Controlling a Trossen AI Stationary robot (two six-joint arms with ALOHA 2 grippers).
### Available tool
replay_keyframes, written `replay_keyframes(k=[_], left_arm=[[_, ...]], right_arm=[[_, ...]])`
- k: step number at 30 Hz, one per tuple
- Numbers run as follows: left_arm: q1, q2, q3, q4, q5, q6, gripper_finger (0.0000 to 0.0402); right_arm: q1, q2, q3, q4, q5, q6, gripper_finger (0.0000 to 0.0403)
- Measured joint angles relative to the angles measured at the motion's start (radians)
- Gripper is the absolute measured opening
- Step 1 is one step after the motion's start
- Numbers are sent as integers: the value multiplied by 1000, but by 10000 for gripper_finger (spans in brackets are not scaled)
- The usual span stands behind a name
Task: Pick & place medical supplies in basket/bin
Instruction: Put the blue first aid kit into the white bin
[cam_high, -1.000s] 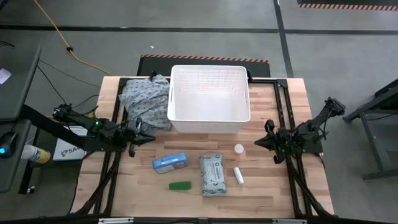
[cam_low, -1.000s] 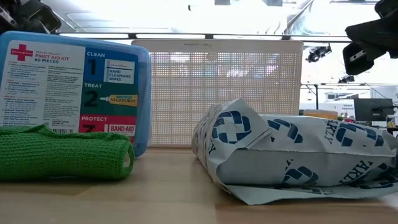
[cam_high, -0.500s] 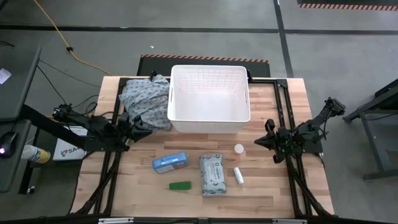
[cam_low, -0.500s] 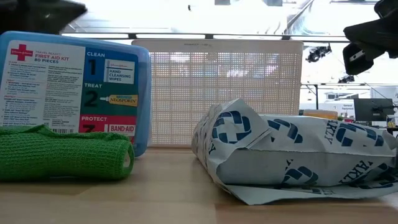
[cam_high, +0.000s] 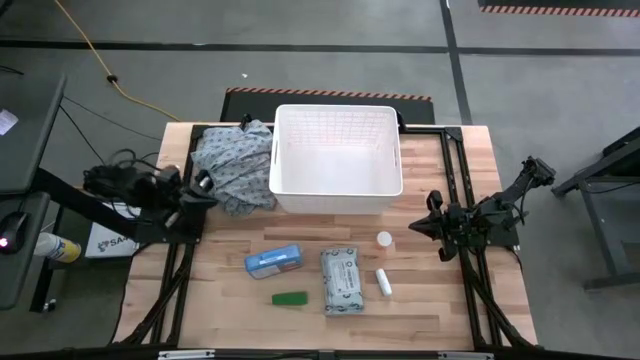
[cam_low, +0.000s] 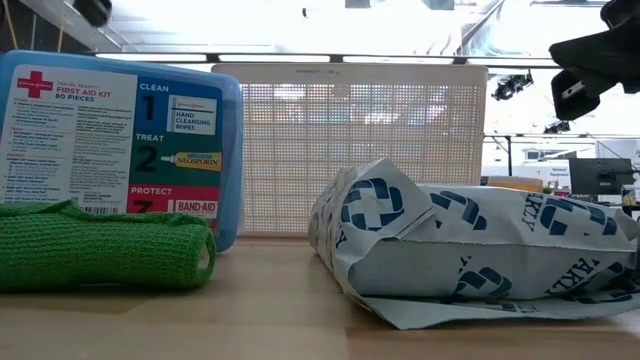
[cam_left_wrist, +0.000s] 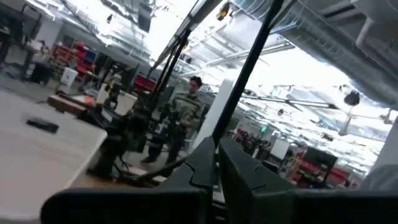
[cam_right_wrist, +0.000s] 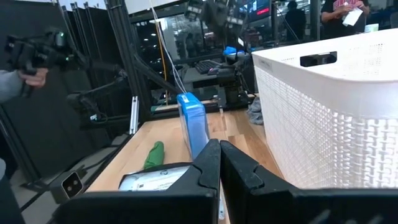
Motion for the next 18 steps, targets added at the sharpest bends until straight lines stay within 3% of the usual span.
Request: replay_keyframes(k=[11, 15, 18], left_arm=[[0, 192, 294, -292, -1, 14, 60], [0, 264, 357, -327, -3, 11, 60], [0, 307, 384, -343, -3, 10, 60]], right_arm=[[0, 0, 0, 3, -2, 17, 0], [0, -1, 0, 118, -1, 185, 0], [0, 0, 7, 203, -9, 118, 0]])
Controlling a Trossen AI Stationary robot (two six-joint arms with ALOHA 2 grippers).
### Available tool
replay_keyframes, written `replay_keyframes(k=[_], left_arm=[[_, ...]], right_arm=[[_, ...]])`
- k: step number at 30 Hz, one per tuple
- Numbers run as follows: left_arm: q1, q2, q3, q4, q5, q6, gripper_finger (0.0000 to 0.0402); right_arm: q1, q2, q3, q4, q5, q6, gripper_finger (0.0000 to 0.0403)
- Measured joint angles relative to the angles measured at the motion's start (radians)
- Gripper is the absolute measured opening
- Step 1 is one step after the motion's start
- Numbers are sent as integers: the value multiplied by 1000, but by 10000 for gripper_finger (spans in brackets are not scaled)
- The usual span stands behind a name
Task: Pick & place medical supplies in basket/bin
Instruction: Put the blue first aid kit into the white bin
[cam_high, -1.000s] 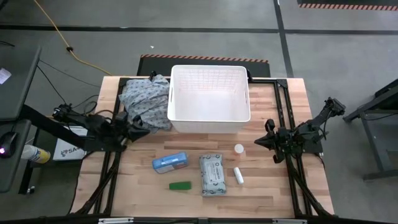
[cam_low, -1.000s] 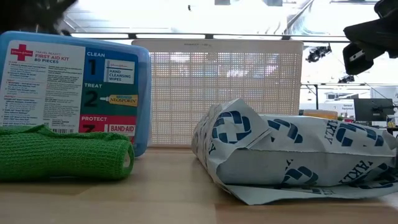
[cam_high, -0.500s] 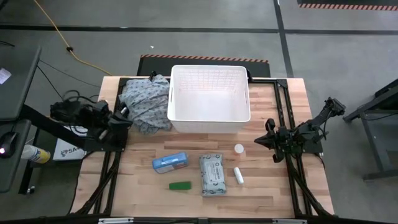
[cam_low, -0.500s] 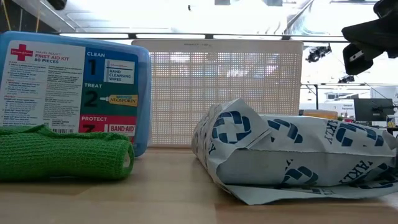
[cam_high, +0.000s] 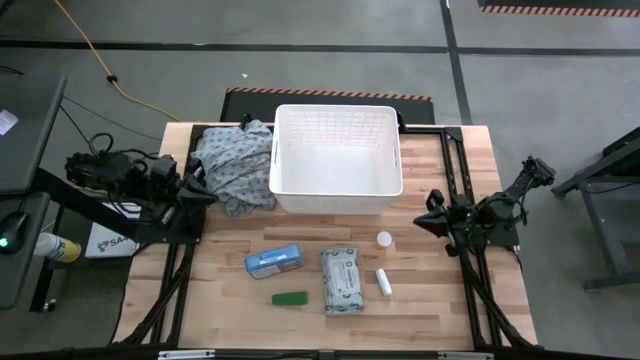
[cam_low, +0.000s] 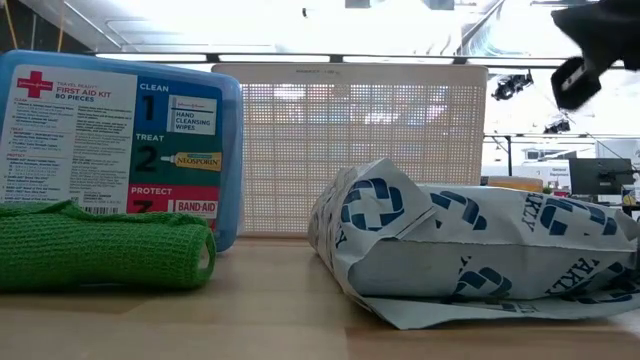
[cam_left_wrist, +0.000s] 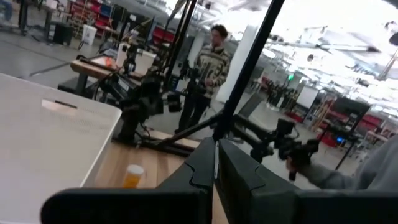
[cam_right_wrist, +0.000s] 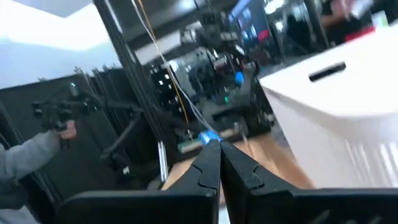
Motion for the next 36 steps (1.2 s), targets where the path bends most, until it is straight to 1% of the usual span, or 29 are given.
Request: replay_keyframes(k=[2, 5, 8, 10, 17, 19, 22, 28, 32, 36], left_arm=[[0, 19, 7, 0, 0, 0, 60], [0, 38, 12, 10, 0, -4, 60], [0, 60, 12, 22, 1, -26, 60], [0, 77, 12, 35, 1, -31, 60], [0, 131, 12, 102, 6, -50, 60], [0, 143, 12, 124, 7, -50, 60], [0, 155, 12, 153, 45, -53, 60], [0, 178, 14, 157, 94, -88, 60], [0, 222, 74, 115, 112, -89, 60], [0, 295, 193, -12, 112, -89, 60]], right_arm=[[0, 0, 14, 108, -4, -81, 0], [0, -1, 28, 321, -4, -190, 0], [0, 0, 40, 486, -2, -227, 0], [0, 0, 56, 546, 0, -228, 0], [0, 0, 121, 546, -20, -265, 0], [0, 0, 140, 545, -57, -288, 0], [0, 0, 171, 542, -132, -322, 0], [0, 0, 232, 504, -260, -394, 0], [0, 10, 270, 483, -294, -432, 0], [0, 60, 311, 477, -290, -457, 0]])
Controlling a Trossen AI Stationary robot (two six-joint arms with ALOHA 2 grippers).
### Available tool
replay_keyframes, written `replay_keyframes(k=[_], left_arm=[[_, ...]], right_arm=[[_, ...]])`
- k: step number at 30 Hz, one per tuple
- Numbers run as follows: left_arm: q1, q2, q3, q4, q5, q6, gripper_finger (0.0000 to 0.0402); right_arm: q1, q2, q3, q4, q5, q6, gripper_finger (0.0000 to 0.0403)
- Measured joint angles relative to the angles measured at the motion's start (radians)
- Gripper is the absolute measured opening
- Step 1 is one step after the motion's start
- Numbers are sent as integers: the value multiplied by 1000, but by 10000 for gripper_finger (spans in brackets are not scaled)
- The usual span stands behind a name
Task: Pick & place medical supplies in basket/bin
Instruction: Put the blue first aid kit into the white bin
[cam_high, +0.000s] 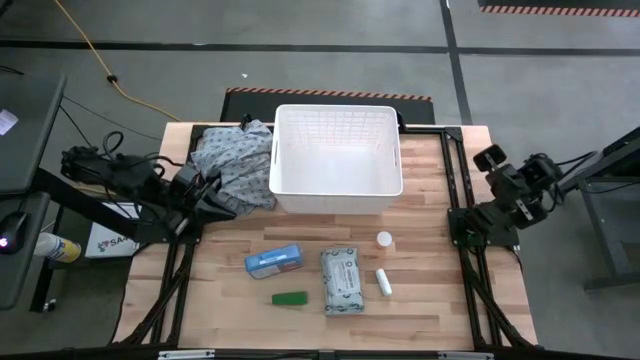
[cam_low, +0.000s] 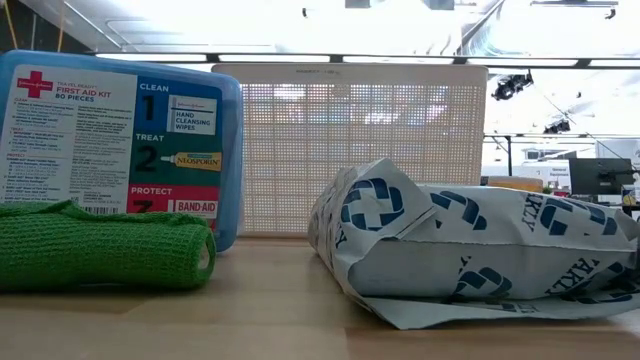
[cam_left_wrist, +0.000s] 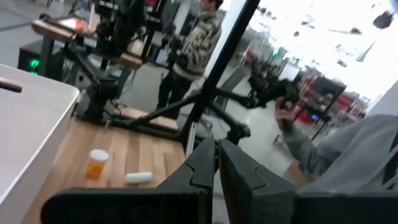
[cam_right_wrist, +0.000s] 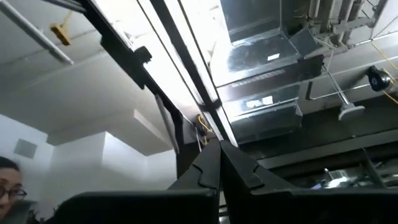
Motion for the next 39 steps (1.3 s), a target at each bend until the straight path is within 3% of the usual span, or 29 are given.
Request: replay_keyframes(k=[11, 18, 29, 39], left_arm=[[0, 256, 430, -445, 0, 0, 60], [0, 381, 622, -662, -1, -30, 60], [0, 443, 663, -746, -1, -44, 60], [0, 461, 663, -755, 10, -14, 60]], right_arm=[[0, 223, 253, -185, 265, -6, 0], [0, 383, 475, -382, 301, -70, 0], [0, 528, 701, -467, 387, -81, 0], [0, 536, 734, -466, 382, -79, 0]])
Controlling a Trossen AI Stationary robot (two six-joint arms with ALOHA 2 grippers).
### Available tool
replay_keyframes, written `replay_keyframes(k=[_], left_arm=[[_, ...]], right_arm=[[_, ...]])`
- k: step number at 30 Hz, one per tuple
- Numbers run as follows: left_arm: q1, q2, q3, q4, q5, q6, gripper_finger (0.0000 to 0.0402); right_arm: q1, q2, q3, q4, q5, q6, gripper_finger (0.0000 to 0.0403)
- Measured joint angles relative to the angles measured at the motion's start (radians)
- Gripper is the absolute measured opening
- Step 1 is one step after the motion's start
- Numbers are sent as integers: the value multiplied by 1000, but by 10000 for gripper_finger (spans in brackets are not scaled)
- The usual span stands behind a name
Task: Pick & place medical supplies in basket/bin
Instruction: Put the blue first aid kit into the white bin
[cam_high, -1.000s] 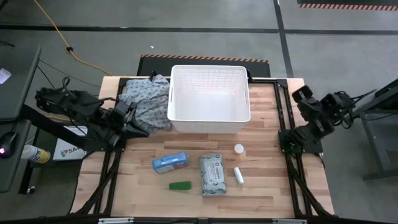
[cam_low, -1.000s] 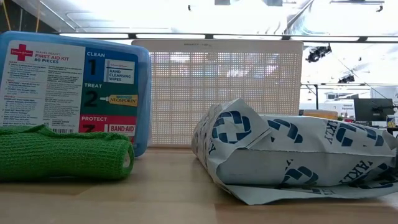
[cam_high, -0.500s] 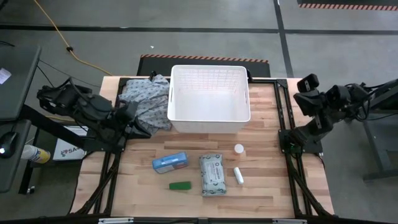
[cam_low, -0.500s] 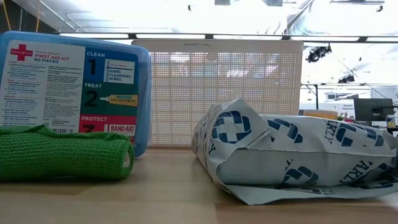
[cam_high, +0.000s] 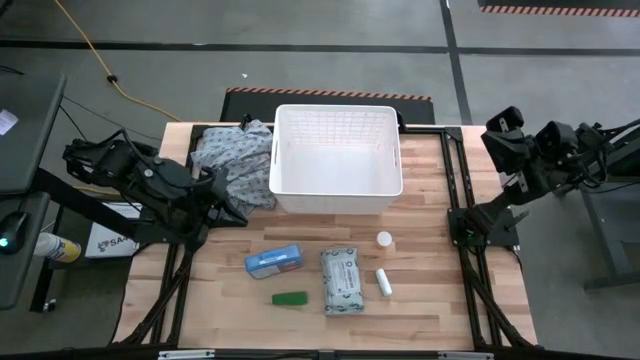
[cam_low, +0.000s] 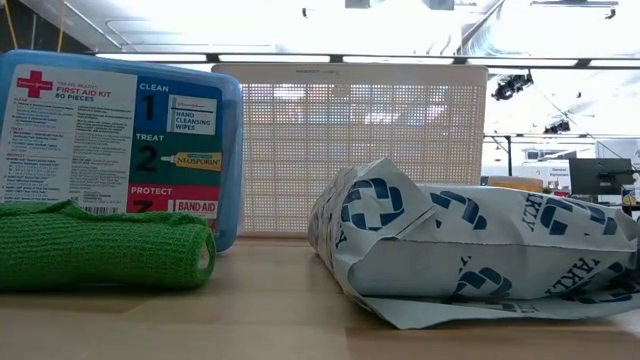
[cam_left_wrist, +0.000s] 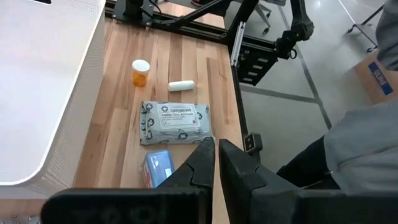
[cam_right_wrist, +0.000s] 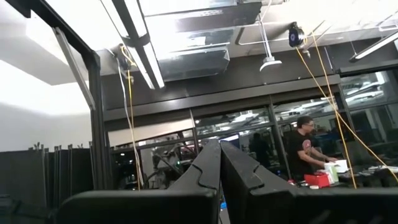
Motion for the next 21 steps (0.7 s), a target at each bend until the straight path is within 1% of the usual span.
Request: replay_keyframes(k=[5, 17, 21], left_arm=[[0, 0, 0, 0, 2, 0, 60], [0, 0, 0, 0, 1, -3, 60], [0, 1, 0, 0, -18, -3, 60]], right_arm=[[0, 3, 0, -3, 0, 26, 0], [0, 7, 0, -4, -1, 27, 0], [0, 7, 0, -4, -1, 27, 0]])
